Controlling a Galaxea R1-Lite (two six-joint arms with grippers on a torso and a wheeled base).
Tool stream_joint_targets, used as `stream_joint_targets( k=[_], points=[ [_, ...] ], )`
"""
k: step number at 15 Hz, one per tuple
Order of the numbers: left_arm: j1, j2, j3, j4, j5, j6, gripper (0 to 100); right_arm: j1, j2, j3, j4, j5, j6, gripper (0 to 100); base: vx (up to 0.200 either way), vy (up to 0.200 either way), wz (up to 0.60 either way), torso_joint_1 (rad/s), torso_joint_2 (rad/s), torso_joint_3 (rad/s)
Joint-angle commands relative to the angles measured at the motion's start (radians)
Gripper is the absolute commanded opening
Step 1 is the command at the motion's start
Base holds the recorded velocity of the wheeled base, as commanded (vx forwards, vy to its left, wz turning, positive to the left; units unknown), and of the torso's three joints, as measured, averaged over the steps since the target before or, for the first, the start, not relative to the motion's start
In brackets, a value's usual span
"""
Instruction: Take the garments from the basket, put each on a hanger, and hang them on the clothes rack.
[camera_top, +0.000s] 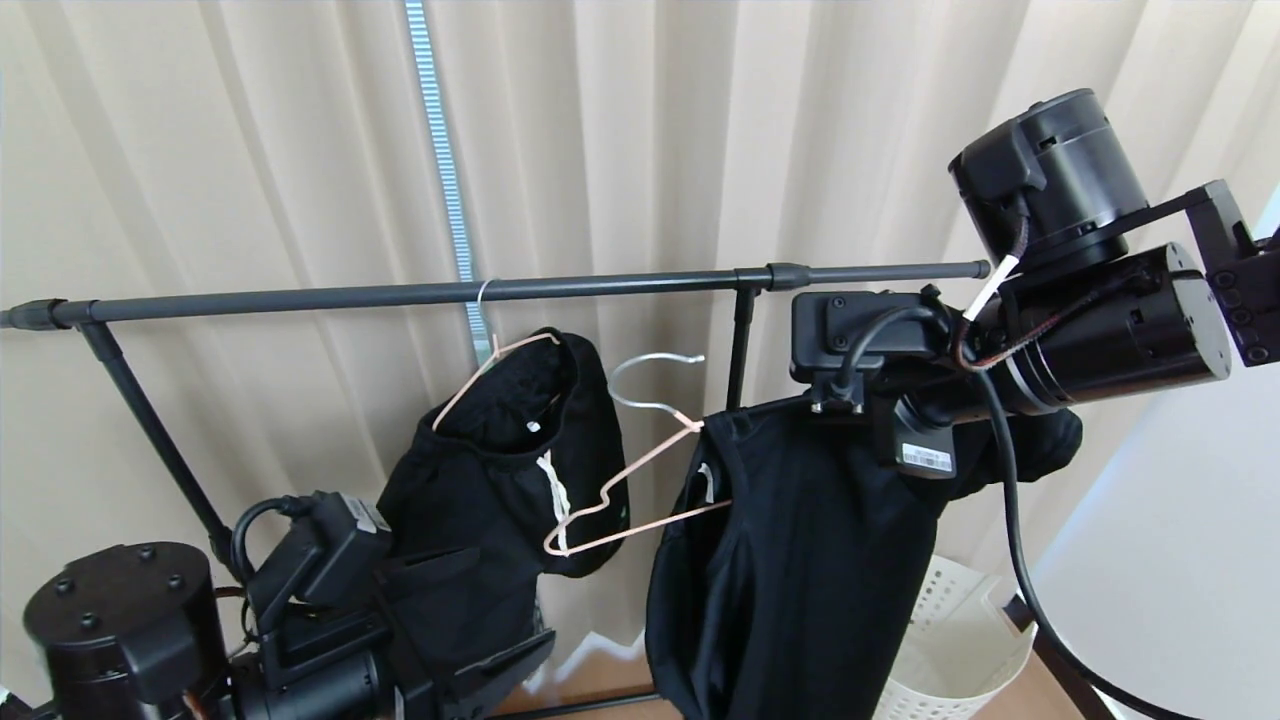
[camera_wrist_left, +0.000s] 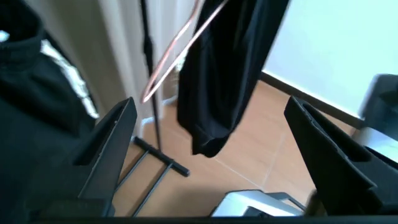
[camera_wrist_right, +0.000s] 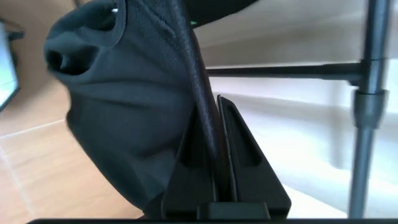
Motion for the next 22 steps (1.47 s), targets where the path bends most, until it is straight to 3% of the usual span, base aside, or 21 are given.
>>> stream_joint_targets(
  k=[1,2,4,5,6,9,14,18,22],
  points=[
    [-0.07,0.036,-0.027,0.0,0.047,-0.024,100,0.005,-0.001,0.009,-0.004,-0.003,0.002,0,0.0,0.0,0.0,0.0,0.0,0.0],
    [-0.153,0.06,-0.058,0.004,0.155,-0.053,100,0.005,-0.005,0.01,-0.026,-0.01,0.038,0,0.0,0.0,0.0,0.0,0.0,0.0],
    [-0.22,0.12,-0.097,0.0,0.301,-0.074,100,0.007,-0.006,0.01,-0.075,-0.015,0.13,0,0.0,0.0,0.0,0.0,0.0,0.0],
    [-0.226,0.126,-0.102,0.0,0.313,-0.08,100,0.007,-0.006,0.01,-0.076,-0.017,0.14,0,0.0,0.0,0.0,0.0,0.0,0.0],
    [-0.26,0.161,-0.133,-0.002,0.378,-0.122,100,0.007,-0.02,0.013,-0.076,-0.018,0.165,0,0.0,0.0,0.0,0.0,0.0,0.0],
    [-0.291,0.188,-0.165,-0.002,0.424,-0.157,100,0.008,-0.06,0.042,-0.085,-0.017,0.171,0,0.0,0.0,0.0,0.0,0.0,0.0],
    [-0.326,0.24,-0.251,-0.002,0.533,-0.269,100,0.031,-0.149,0.24,-0.362,-0.02,0.189,0,0.0,0.0,0.0,0.0,0.0,0.0],
    [-0.324,0.277,-0.311,-0.002,0.62,-0.31,100,0.054,-0.159,0.268,-0.374,-0.027,0.196,0,0.0,0.0,0.0,0.0,0.0,0.0],
    [-0.32,0.295,-0.328,-0.002,0.639,-0.329,100,0.084,-0.169,0.322,-0.455,-0.027,0.203,0,0.0,0.0,0.0,0.0,0.0,0.0]
  ],
)
